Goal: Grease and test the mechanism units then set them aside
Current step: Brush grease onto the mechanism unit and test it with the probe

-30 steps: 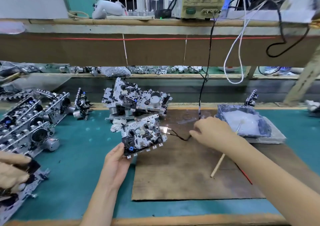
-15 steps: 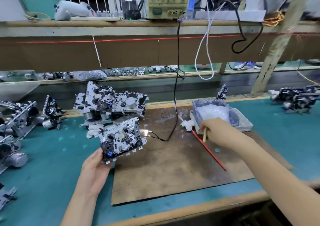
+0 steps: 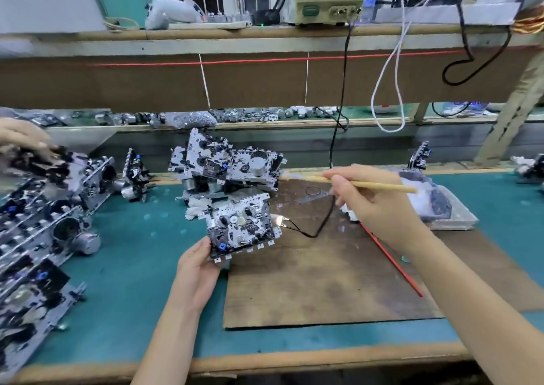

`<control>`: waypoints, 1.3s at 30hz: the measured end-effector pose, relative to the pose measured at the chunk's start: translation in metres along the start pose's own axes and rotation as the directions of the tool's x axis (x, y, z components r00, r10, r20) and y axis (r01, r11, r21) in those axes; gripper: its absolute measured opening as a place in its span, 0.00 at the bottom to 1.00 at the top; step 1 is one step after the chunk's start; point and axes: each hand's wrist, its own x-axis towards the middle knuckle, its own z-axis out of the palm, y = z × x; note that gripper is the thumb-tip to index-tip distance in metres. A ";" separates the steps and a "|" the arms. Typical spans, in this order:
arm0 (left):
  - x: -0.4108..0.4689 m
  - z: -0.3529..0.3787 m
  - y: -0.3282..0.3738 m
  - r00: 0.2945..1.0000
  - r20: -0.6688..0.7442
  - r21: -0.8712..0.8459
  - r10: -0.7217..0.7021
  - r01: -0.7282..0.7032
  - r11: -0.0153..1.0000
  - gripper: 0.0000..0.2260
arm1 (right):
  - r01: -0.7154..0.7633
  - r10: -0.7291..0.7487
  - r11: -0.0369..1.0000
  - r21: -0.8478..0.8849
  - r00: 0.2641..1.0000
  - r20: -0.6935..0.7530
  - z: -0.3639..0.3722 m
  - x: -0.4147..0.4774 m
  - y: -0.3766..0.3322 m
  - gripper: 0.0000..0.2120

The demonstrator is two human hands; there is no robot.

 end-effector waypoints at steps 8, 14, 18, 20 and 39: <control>-0.001 0.001 0.000 1.000 -0.005 0.027 0.003 -0.003 1.000 0.18 | -0.061 0.031 0.991 0.121 0.972 0.233 0.044 0.000 -0.009 0.06; -0.003 0.003 0.002 1.000 0.007 0.030 -0.003 0.003 1.000 0.20 | -0.044 0.015 0.995 0.092 0.957 0.289 0.057 0.003 -0.002 0.06; -0.004 0.003 0.002 1.000 0.022 0.041 0.003 -0.004 0.999 0.18 | -0.030 0.003 0.996 0.081 0.949 0.316 0.059 0.004 0.000 0.05; -0.004 0.002 0.002 0.999 0.043 0.060 0.010 -0.013 0.998 0.16 | -0.026 0.001 0.997 0.073 0.946 0.325 0.060 0.005 0.000 0.05; -0.004 0.002 0.003 0.998 0.068 0.081 0.021 -0.026 0.996 0.15 | 0.134 -0.138 0.990 0.032 0.970 0.199 0.064 0.007 0.002 0.09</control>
